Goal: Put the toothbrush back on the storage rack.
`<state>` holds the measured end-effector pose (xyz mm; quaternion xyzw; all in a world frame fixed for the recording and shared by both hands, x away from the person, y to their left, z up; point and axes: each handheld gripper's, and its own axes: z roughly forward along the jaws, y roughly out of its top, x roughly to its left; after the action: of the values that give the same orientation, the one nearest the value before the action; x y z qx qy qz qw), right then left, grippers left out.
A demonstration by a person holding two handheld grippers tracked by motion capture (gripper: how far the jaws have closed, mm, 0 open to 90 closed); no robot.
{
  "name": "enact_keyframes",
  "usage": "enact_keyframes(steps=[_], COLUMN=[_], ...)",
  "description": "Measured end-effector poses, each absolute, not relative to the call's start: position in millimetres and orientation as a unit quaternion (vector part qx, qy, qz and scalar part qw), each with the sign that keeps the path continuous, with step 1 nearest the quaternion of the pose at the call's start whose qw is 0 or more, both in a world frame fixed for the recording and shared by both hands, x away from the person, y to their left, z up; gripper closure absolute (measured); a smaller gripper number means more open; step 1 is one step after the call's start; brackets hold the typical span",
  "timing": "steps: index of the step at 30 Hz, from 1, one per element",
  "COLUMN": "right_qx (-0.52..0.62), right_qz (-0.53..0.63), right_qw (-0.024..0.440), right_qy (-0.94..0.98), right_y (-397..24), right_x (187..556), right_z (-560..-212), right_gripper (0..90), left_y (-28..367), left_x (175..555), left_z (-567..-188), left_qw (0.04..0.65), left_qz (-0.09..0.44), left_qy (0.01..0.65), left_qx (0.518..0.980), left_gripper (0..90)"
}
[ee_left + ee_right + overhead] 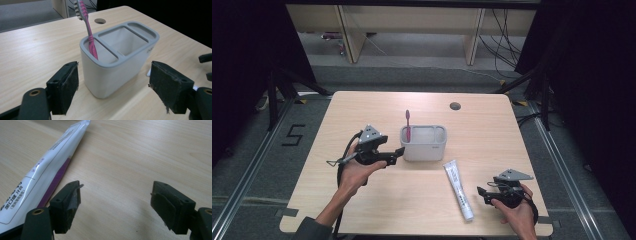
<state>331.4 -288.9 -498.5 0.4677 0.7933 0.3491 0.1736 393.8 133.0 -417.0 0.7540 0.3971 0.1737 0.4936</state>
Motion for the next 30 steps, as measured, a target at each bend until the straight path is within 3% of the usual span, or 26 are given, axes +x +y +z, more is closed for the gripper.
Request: enact_keyframes(steps=[7,10,30], right_qx=[0.456,0.459,0.468], right_qz=[0.359,0.363,0.364], right_qw=[0.186,0.159,0.163], right_qy=[0.793,0.796,0.789], right_y=[-290.1,-289.8,-289.5], right_x=[332.9,332.4,331.9], right_z=[-499.9,-497.6,-497.8], right_gripper=[24.8,24.6,24.8], left_y=[139.9,143.6,178.6], left_x=[374.9,365.9,325.6], left_z=[-421.4,-423.5,-445.7], left_qw=[0.485,0.484,0.479], left_qz=[0.165,0.168,0.169], left_qy=[0.386,0.386,0.397], left_qx=[0.767,0.767,0.764], left_gripper=[20.0,18.2,18.1])
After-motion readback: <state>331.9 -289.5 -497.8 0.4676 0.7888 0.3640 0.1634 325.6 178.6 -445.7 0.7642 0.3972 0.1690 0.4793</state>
